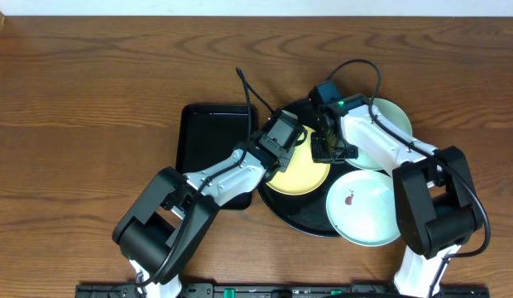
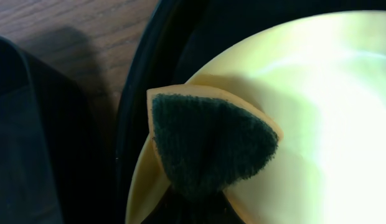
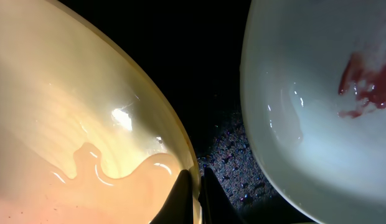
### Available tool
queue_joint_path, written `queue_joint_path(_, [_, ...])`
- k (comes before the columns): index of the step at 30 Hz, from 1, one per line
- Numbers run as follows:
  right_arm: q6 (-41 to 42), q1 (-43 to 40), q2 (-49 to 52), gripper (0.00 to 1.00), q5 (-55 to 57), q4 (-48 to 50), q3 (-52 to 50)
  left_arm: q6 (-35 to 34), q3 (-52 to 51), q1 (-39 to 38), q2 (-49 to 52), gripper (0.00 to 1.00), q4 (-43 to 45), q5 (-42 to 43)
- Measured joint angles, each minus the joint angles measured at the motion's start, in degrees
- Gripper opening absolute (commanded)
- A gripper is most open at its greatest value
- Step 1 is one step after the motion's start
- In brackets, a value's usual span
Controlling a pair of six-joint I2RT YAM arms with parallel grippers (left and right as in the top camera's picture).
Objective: Clean dirty plates on tray and stack at the side
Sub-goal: 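Carry sponge back and lower it onto black tray with left gripper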
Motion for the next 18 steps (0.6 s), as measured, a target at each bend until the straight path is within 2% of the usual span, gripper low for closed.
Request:
queue_joint_path(10, [0.0,0.0,0.0,0.03,0.0,0.0,0.0,1.8,0.0,0.0,-1.9,0.09,-3.2,-2.0])
queue_joint_path(18, [0.0,0.0,0.0,0.05,0.0,0.1,-0.1,-0.5,-0.3,0.1,-14.4,0.09,-10.6,-3.0])
